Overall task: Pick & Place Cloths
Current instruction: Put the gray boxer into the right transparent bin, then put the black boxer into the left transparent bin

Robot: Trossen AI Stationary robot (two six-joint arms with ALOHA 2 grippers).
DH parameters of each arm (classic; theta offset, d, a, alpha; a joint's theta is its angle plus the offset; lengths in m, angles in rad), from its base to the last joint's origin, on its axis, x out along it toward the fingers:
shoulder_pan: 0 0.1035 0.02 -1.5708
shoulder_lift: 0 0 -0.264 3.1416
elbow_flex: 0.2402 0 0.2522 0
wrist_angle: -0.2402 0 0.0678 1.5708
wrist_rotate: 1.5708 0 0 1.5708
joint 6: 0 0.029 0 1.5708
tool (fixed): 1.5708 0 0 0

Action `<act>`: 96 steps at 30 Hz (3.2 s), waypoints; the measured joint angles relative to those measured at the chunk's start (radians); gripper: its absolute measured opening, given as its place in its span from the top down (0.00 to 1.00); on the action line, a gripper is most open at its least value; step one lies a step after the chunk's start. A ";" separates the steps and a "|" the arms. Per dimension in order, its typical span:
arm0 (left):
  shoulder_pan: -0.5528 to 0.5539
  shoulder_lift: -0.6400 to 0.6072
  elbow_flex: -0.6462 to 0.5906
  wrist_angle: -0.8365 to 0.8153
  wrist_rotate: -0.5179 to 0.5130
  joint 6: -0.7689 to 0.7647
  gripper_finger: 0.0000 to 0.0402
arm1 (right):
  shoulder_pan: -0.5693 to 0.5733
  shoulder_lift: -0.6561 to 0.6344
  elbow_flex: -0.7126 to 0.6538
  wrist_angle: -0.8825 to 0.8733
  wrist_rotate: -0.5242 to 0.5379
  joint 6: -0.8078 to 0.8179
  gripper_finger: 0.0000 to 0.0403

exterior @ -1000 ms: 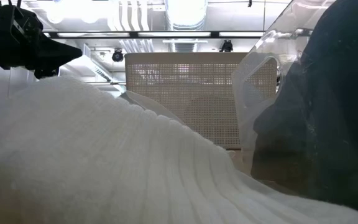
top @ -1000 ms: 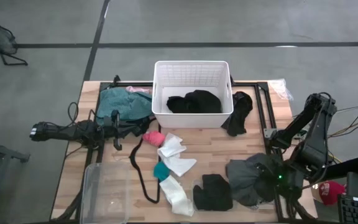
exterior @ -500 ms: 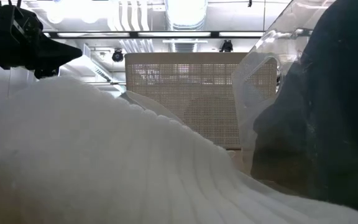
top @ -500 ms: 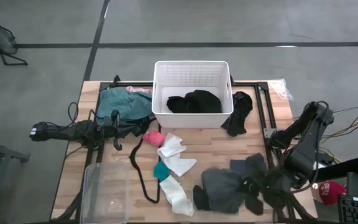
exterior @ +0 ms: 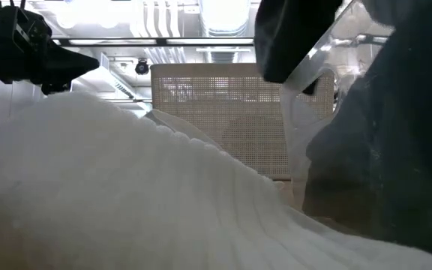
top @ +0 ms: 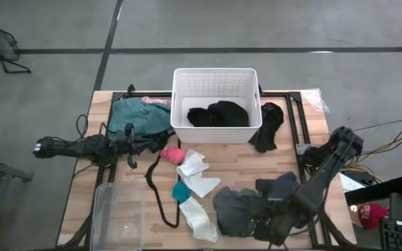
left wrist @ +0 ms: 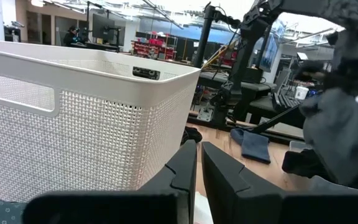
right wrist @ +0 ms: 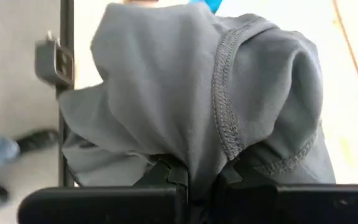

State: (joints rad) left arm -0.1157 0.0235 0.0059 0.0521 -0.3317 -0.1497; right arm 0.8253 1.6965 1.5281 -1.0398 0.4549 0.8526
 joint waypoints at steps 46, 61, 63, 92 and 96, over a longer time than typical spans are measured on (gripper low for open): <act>0.000 0.000 0.000 0.000 0.000 0.000 0.92 | -0.064 0.119 -0.013 -0.009 -0.455 -0.371 0.60; 0.000 0.000 0.000 0.000 0.000 0.000 0.92 | -0.085 -0.193 -0.039 -0.084 -0.144 -0.037 0.44; 0.000 0.000 0.000 0.000 0.000 0.000 0.92 | -0.103 -0.248 -0.062 -0.126 -0.096 0.029 0.42; 0.000 0.000 0.000 0.000 0.000 0.000 0.92 | -0.601 -0.899 -0.605 -0.094 -0.100 0.496 0.43; 0.000 0.000 0.000 0.000 0.000 0.000 0.92 | -0.632 -0.878 -0.663 -0.087 -0.096 0.556 0.44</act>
State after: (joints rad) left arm -0.1155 0.0235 0.0059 0.0521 -0.3317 -0.1496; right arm 0.1933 0.8188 0.8646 -1.1271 0.3591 1.4089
